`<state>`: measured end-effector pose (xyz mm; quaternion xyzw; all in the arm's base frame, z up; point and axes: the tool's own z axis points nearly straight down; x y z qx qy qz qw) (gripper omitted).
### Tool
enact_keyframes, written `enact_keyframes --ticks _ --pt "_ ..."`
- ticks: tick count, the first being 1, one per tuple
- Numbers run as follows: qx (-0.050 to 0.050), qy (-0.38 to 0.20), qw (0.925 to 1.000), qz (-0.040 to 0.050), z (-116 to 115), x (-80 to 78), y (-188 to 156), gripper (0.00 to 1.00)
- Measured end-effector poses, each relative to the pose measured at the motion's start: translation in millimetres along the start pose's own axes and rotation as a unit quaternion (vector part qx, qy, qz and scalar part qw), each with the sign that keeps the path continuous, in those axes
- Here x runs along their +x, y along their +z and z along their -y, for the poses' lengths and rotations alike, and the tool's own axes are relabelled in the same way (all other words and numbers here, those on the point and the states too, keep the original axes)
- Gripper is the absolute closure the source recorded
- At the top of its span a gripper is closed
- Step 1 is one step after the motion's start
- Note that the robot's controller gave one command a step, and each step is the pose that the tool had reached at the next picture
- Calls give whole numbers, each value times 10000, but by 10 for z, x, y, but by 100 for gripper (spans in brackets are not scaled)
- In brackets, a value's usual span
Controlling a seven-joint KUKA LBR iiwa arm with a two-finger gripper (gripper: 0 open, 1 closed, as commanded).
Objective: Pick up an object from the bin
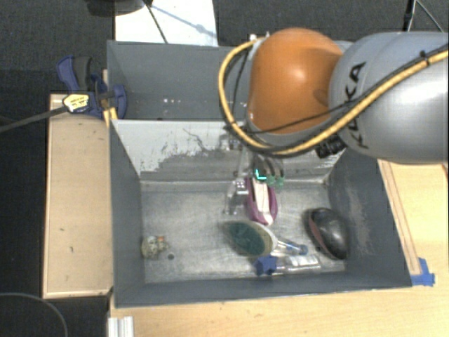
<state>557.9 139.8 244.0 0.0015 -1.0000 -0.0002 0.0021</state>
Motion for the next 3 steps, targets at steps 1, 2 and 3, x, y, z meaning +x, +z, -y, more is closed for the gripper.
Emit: enact_keyframes --ticks 1,2,3 --pt "6 -1275 9918 0 494 154 1087 0" --pt "-31 -1077 9942 50 1002 168 1631 0" --pt "-18 -1090 9940 -66 993 226 1650 100"
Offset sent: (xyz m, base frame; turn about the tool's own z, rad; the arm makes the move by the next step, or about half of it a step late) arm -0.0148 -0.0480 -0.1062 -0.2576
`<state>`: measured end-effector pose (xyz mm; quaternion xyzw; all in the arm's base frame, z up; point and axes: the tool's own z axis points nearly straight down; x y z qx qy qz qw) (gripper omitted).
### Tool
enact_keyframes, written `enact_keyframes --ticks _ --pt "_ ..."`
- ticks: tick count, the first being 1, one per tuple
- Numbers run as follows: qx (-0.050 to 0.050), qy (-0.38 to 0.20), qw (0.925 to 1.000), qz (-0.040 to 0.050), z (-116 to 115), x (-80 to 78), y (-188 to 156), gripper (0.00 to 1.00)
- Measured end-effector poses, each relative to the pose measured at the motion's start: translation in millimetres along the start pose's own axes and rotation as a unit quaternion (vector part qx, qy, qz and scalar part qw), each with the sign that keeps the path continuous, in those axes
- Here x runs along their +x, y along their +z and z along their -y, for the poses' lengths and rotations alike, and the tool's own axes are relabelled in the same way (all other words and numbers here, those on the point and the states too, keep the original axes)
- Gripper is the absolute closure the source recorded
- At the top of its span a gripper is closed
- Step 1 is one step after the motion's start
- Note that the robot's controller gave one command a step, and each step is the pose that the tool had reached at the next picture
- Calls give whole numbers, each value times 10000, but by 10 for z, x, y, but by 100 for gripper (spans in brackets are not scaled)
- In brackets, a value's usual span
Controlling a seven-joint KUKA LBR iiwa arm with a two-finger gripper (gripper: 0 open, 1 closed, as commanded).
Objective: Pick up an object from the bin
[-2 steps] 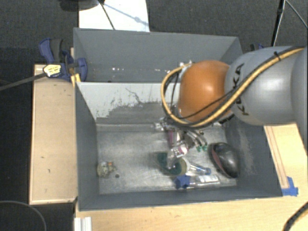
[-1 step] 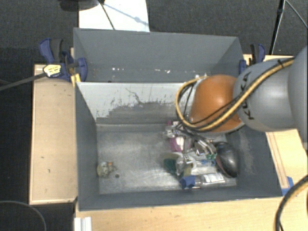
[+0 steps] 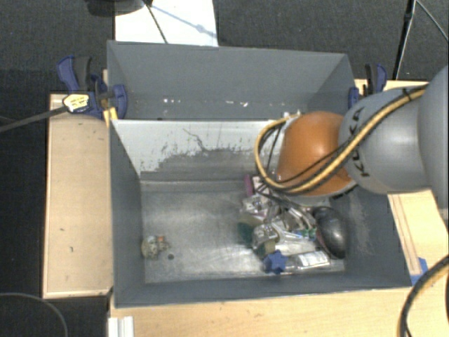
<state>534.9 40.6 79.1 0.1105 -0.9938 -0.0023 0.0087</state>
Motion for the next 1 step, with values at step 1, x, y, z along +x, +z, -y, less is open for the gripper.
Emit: enact_keyframes --ticks 1 --pt "42 -219 9997 137 23 -189 -1545 100"
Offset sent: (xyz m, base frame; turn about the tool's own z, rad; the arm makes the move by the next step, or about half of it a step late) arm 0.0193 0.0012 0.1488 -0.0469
